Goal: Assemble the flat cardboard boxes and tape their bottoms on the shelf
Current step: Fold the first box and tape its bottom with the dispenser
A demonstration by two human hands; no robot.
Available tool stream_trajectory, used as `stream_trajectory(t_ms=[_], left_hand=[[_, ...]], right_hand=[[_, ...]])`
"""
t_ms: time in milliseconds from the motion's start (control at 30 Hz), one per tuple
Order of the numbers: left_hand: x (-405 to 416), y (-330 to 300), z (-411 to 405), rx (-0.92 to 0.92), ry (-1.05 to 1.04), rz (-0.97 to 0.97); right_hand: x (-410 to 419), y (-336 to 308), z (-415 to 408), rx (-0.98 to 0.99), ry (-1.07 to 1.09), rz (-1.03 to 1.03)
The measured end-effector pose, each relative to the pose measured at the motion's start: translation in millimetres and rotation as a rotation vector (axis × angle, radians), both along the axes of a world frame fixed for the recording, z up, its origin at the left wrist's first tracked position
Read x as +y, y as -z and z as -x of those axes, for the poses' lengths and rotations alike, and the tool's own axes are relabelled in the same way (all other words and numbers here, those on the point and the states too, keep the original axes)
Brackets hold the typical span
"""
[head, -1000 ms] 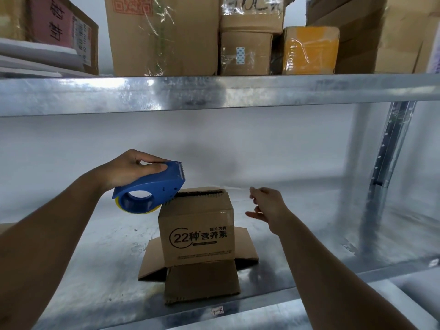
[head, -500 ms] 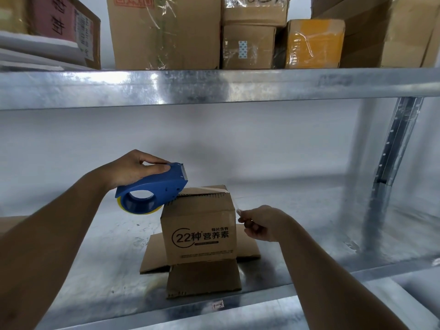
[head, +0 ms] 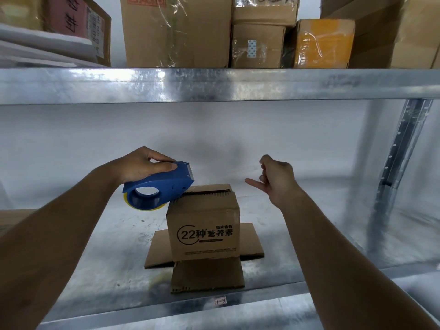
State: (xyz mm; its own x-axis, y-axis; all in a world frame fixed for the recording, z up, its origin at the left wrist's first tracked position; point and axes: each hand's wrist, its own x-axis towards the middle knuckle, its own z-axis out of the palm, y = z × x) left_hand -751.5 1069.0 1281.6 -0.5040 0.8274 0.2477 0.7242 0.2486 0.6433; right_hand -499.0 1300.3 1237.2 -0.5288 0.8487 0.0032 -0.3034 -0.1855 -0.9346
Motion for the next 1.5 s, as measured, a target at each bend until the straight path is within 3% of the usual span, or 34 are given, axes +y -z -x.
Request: stream_trajectory(t_ms=[300,567,833,1067,1200,1367,1500], left_hand=[[1.4,4.9,5.9,0.023,-0.007,0.015],[2.6,3.0,3.8,0.023,-0.004,0.033],[1.2,2.8,3.6,0.016,0.016,0.04],[3.5,2.0,3.7,0.034,0.001,0.06],[3.0,3.3,3.1,0.031,0.003,0.055],[4.0,2.7,4.0,0.043,0.016,0.058],[3.4,3.3,5.8,0.045,0.016,0.048]], right_hand=[[1.7,56.2,-15.6,-0.377,-0.034,0.059],[1.9,79.7,-7.5,-0.505,-0.026,-0.041],[9.4,71.0,-0.2,-0.493,0.076,-0.096],[-10.0,88.0,12.5,-0.657,-0.098,-0.025],[-21.9,92.7,15.4,-0.77,-0.24,-0.151],[-24.5,88.1,21.6,-0.903,-0.199,-0.304],[-22.9,97.9,23.0,-0.915,-0.167,-0.271]])
